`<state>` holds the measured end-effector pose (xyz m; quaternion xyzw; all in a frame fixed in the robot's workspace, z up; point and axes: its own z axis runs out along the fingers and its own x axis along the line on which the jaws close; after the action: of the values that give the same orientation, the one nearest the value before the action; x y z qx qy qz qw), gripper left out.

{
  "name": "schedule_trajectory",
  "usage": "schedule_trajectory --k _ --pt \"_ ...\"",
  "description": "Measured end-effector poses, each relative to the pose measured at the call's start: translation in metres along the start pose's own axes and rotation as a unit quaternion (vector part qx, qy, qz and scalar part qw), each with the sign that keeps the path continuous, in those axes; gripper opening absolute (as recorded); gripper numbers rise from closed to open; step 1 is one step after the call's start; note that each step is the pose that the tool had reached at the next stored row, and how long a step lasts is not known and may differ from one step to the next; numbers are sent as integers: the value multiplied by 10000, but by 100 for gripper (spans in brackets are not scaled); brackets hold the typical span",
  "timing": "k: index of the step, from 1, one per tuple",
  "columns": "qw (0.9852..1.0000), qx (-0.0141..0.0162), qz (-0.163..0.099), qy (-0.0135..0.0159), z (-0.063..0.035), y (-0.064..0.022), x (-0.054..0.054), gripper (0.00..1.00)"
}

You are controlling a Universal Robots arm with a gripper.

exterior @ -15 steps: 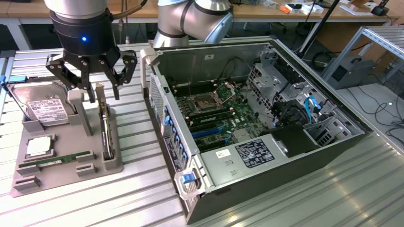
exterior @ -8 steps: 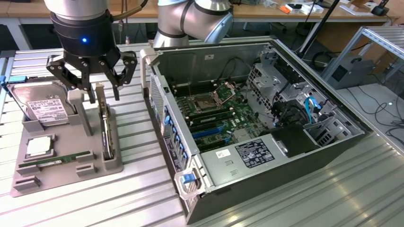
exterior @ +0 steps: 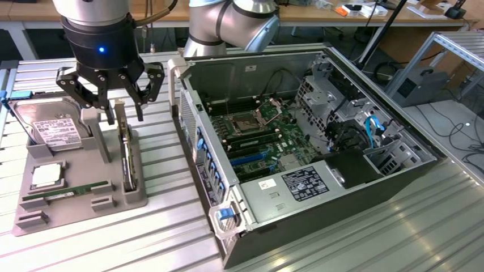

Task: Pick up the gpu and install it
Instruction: 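Pick up the gpu and move the gpu toward the slot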

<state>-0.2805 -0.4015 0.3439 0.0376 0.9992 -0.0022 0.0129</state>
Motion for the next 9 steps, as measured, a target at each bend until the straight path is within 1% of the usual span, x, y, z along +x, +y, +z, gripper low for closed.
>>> schedule_trajectory --k 9 --pt "10000 0 0 0 26 0 1 50"
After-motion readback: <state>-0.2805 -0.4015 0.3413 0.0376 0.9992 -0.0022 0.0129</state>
